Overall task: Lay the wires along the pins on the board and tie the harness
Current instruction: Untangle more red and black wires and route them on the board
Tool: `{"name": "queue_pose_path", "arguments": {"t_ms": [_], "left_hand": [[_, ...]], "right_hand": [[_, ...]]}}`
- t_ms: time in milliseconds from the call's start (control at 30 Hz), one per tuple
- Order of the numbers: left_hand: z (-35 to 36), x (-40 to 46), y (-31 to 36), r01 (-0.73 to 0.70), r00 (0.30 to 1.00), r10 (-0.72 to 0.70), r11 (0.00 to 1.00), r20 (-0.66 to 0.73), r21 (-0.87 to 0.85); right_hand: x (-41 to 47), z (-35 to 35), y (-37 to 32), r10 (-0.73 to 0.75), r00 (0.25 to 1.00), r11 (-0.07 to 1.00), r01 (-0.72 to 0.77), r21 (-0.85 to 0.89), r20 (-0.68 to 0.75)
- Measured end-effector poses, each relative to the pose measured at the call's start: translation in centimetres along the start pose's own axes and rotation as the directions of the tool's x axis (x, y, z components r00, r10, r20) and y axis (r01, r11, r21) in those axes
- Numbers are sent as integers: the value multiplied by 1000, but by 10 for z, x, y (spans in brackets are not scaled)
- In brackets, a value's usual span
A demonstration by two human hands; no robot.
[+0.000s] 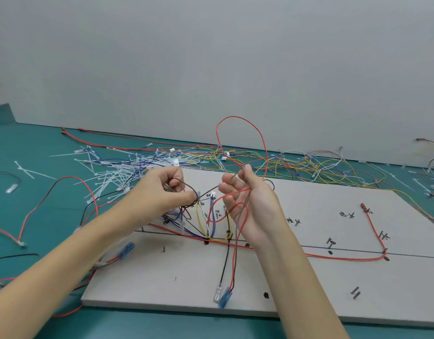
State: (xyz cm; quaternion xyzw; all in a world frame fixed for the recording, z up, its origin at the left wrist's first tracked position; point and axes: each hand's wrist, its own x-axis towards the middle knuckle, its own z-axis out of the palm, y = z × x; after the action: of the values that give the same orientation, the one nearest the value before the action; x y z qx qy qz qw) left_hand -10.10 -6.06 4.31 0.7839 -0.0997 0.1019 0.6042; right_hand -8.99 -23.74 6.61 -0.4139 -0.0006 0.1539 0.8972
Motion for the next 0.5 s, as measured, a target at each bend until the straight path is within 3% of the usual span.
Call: {"name": "queue_pose_path", "arguments": {"t_ms": [133,200,333,500], "left_hand": [[-7,2,-4,17,1000,-16,1000,-25,19],[-11,2,-5,10,998,-3,992,-58,128],[-18,1,-1,-4,991,44,957,-130,290],[-16,0,7,-122,944,198,953,-266,276]], "right_hand": [[2,1,3,15,1000,1000,-15,9,2],[3,2,5,12,1000,999,-11,-33,5],[0,1,8,8,995,966,17,-260,95],[-2,1,10,86,985,866,0,-500,148]]}}
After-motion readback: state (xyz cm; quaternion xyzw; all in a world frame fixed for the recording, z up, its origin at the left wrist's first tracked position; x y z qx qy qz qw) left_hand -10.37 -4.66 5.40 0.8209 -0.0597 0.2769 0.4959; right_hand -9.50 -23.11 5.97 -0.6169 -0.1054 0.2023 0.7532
